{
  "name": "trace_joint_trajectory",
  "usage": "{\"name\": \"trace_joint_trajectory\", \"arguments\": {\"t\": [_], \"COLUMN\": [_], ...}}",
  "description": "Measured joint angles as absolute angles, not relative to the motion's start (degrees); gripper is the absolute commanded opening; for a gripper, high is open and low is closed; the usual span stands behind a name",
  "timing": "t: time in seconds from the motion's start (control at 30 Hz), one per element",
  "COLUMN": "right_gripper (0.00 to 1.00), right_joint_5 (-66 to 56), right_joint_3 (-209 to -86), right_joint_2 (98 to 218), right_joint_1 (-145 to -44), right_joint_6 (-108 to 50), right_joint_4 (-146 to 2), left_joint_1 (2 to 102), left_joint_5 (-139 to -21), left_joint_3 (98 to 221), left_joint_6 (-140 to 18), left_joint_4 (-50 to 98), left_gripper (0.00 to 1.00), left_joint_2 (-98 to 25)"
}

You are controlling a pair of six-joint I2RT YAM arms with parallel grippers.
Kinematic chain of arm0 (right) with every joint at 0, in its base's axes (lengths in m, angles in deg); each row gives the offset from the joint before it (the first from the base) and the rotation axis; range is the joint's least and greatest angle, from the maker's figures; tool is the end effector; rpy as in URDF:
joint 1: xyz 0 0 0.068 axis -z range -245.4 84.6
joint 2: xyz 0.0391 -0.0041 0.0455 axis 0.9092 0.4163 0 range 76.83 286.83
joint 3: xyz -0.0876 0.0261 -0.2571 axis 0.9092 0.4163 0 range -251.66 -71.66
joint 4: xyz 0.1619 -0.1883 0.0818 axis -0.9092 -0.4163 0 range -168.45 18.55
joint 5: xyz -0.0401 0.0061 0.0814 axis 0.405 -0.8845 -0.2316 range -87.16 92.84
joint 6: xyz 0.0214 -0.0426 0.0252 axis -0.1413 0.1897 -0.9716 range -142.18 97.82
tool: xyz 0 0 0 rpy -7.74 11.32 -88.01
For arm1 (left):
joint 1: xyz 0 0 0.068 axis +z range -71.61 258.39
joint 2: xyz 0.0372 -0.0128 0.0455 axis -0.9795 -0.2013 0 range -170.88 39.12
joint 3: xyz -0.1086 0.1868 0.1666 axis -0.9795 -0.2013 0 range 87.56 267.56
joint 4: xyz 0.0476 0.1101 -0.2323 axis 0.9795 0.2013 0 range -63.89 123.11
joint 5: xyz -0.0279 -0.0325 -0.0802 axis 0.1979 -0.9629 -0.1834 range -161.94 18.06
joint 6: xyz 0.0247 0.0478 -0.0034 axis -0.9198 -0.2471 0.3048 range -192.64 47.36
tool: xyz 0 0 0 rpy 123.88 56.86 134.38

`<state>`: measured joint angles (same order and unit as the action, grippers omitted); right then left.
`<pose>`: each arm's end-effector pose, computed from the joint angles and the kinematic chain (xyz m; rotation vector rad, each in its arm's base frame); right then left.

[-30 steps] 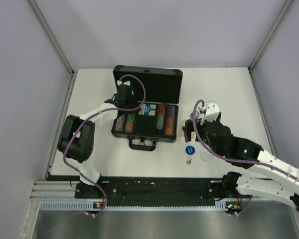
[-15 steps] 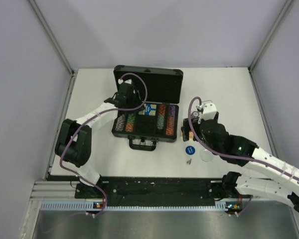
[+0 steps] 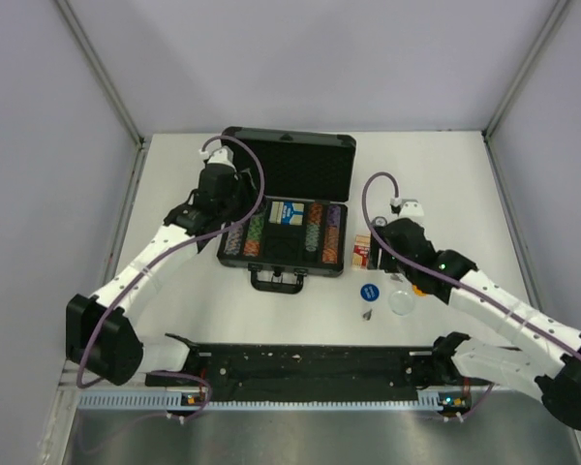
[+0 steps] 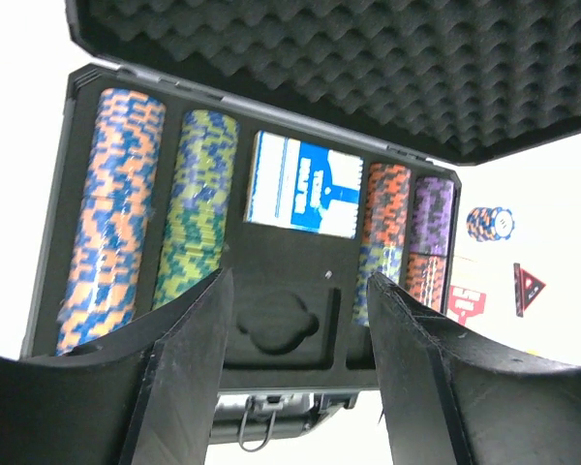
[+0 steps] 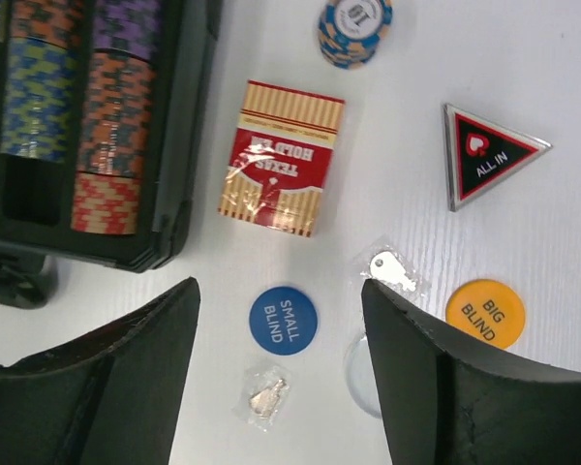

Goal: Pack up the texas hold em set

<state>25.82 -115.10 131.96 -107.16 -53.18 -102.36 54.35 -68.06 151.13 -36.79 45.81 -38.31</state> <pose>0.1583 0.1226 0.2669 -0.0111 2.2527 0.2169 0.2805 -0.1224 0.3102 -0.2665 2.1869 -0.5255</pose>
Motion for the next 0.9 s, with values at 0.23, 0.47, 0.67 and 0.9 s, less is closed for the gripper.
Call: {"name": "trace_joint_trajectory", "arguments": {"t": [0.23,0.47,0.67,0.9], "right_gripper": [0.93,0.94,0.95,0.95], "right_joint_5": [23.66,25.89,28.97,31.79], "right_joint_3": [-114.58,-119.85,-124.39,-125.79], "right_joint_2": [140.51,155.7,163.96,167.24], "right_joint_1": [-102.74,-102.72,-102.72,-102.7], "right_joint_6": [-57.49,-61.82,-62.52,-62.43], "right_joint_4": [-101.56,-100.29,-97.1,-95.76], "left_joint_1": [54.35,54.9,56.21,57.0], "left_joint_5": [-66.27,-65.85,-66.03,-66.33], "left_joint_3": [146.36,146.01,143.85,141.18], "left_joint_6": [-38.03,-39.58,-39.63,-39.32], "left_joint_4": [47.28,49.29,51.15,52.06], "left_gripper": [0.68,0.7,0.71,0.71], "left_joint_2": [-31.49,-28.76,-23.55,-19.49]}}
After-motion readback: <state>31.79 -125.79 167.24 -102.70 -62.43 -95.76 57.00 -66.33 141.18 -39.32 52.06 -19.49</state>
